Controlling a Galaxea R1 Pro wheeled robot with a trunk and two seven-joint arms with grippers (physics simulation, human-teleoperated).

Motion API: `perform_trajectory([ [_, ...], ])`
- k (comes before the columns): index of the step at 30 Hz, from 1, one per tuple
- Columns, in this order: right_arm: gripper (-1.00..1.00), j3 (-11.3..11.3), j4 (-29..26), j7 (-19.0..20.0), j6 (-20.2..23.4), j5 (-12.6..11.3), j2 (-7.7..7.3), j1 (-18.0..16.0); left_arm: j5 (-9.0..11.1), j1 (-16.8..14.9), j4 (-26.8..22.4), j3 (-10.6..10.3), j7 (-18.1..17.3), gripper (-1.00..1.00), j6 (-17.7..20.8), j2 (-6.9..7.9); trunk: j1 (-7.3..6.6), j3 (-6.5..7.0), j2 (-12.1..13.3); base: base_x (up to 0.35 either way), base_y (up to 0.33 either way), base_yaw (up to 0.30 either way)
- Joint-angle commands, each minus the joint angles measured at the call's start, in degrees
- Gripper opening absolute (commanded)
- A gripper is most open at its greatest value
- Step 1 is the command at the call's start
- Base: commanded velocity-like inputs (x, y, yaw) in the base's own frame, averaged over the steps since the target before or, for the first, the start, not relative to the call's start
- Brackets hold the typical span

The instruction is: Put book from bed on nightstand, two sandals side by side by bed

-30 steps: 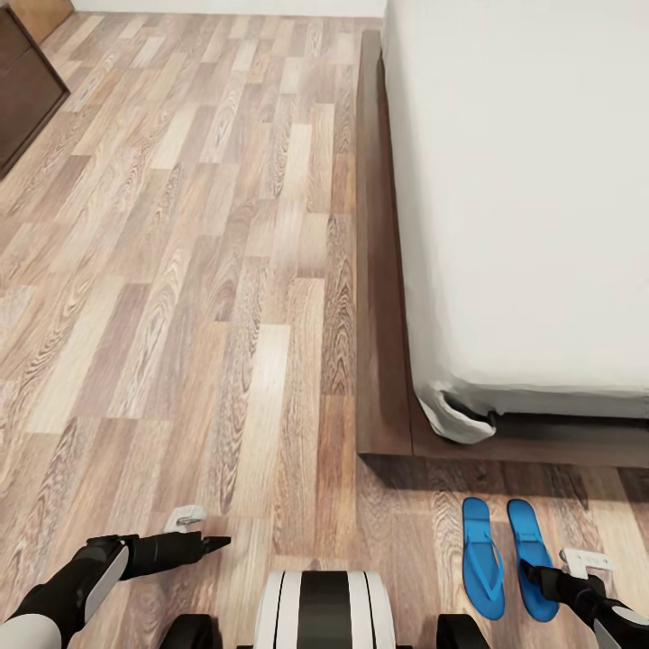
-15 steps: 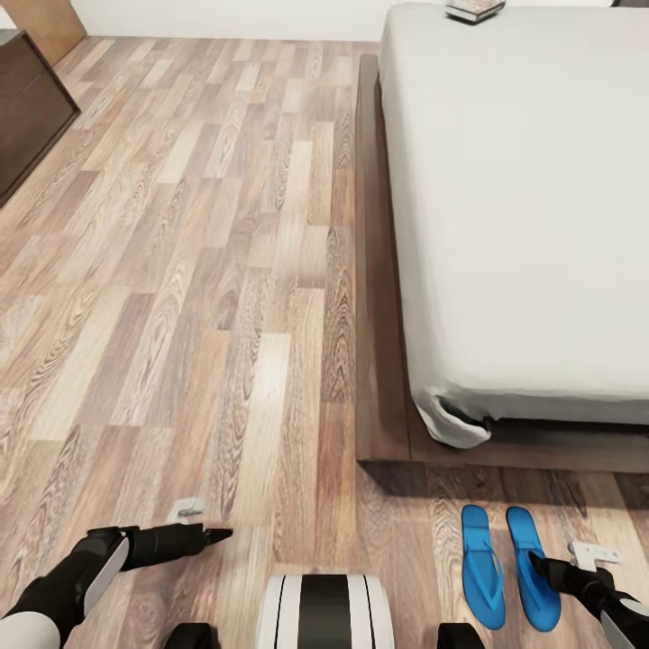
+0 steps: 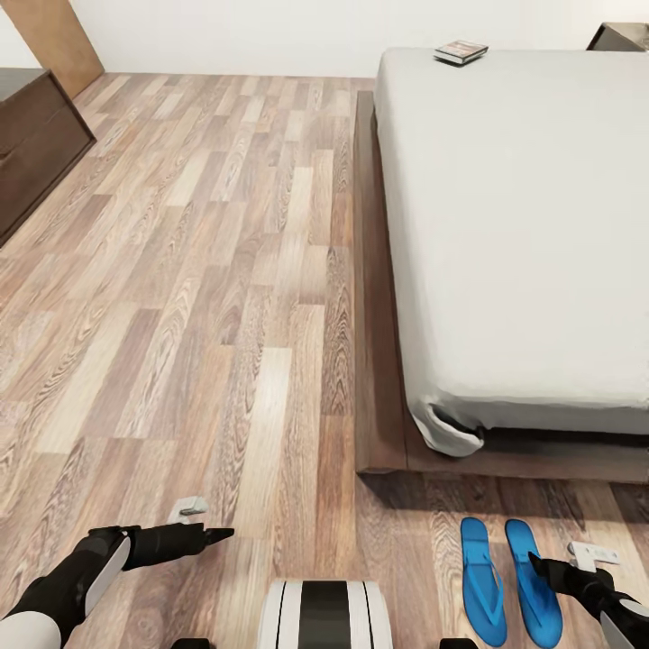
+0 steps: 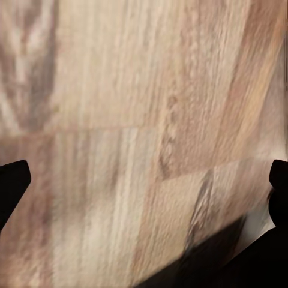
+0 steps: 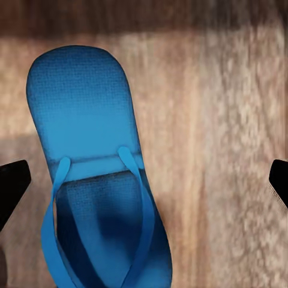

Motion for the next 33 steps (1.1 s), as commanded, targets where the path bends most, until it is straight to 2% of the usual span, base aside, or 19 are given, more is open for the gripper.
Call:
perform_trajectory([
  [1,1.00,-0.17,0.07,0.42,-0.14,-0.44,0.01,-0.02,0.53,-0.01,-0.03,-0.27,0.10,1.00,0.44,0.06,-0.03,0.20,0.00,0.000,0.000,0.000],
  [13,1.00,-0.07,2.28,1.25,-0.14,-0.36,0.04,0.01,0.45,0.04,0.04,-0.36,0.24,1.00,0.28,-0.16,-0.34,2.86,0.16,0.000,0.000,0.000],
  [16,1.00,0.05,2.41,6.05,-0.14,-0.32,0.69,0.05,0.39,0.06,0.14,-0.44,0.44,1.00,0.23,-0.26,-0.42,3.52,0.20,0.000,0.000,0.000],
  [19,1.00,0.14,2.64,11.02,-0.14,0.00,1.49,0.06,0.36,0.04,0.81,-0.47,0.65,1.00,0.07,-0.98,-0.50,4.19,0.24,0.000,0.000,0.000],
  [23,1.00,0.29,4.84,12.72,-0.14,0.28,1.95,0.06,0.33,0.07,4.98,-0.48,0.71,1.00,-0.52,-1.31,-0.60,5.07,0.30,0.000,0.000,0.000],
  [27,1.00,0.31,6.14,13.01,-0.20,0.43,3.77,0.06,0.28,0.07,7.92,-0.48,0.79,1.00,-2.87,-2.05,-0.70,5.96,0.35,0.000,0.000,0.000],
  [30,1.00,0.28,6.55,13.07,-0.27,0.50,6.11,0.06,0.27,0.07,9.52,-0.48,0.86,1.00,-4.44,-2.70,-0.78,6.62,0.39,0.000,0.000,0.000],
  [33,1.00,0.29,6.70,13.05,-0.28,0.46,7.22,0.06,0.27,0.07,10.31,-0.48,0.92,1.00,-4.91,-2.88,-0.86,7.29,0.43,0.000,0.000,0.000],
])
